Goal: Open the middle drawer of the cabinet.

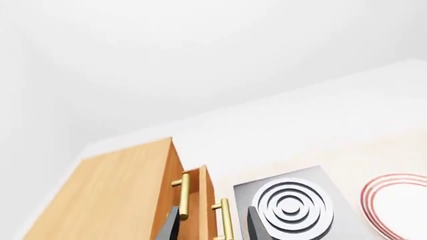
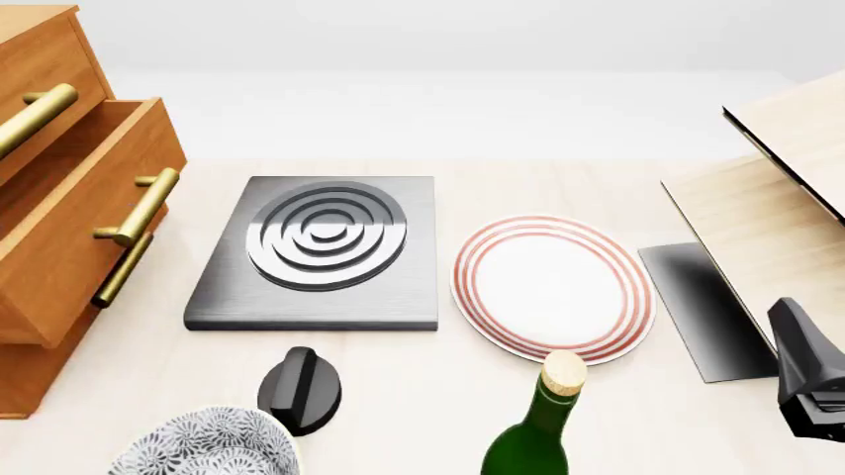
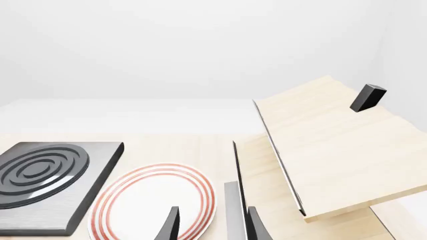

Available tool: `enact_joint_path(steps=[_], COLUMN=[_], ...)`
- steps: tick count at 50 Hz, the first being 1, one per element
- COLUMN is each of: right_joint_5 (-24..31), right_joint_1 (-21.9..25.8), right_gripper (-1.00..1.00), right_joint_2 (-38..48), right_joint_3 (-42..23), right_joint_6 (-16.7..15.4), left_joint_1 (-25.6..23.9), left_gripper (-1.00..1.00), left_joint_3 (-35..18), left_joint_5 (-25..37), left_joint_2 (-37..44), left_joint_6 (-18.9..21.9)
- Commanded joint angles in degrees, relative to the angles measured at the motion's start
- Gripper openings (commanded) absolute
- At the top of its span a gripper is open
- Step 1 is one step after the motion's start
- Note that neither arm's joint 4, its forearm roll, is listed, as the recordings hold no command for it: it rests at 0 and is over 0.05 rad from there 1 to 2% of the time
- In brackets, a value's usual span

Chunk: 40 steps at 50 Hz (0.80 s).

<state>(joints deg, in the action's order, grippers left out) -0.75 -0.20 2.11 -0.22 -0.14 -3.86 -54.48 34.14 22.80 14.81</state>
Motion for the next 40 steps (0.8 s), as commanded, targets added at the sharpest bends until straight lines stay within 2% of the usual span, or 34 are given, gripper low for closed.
enact_joint_path(steps=[1, 8, 21, 23, 25, 31, 40], right_joint_5=[0.25, 0.29, 0.26, 0.26, 0.23, 0.11, 0.03], right_joint_1=[0.04, 0.04, 0.04, 0.03, 0.04, 0.04, 0.03], right_gripper=[1.0, 1.0, 1.0, 1.0, 1.0, 1.0, 1.0], right_joint_2=[-0.52, -0.56, -0.52, -0.52, -0.5, -0.38, -0.32], right_joint_3=[0.01, 0.01, 0.01, 0.01, 0.01, 0.02, 0.02], right_joint_6=[0.09, 0.08, 0.08, 0.09, 0.08, 0.07, 0.09], left_joint_1=[3.07, 1.33, 1.59, 1.09, 0.93, 2.58, 5.45], left_gripper=[1.0, 1.0, 1.0, 1.0, 1.0, 1.0, 1.0], left_joint_3=[-1.49, -0.61, -1.88, -1.89, -1.8, -2.49, -2.24], left_joint_5=[1.46, 2.15, 3.46, 3.92, 3.68, 4.12, 3.08], left_joint_2=[0.83, 2.51, 6.32, 7.28, 6.75, 9.16, 10.62], left_joint_6=[-3.0, -5.76, -9.81, -11.46, -11.12, -14.87, -15.97])
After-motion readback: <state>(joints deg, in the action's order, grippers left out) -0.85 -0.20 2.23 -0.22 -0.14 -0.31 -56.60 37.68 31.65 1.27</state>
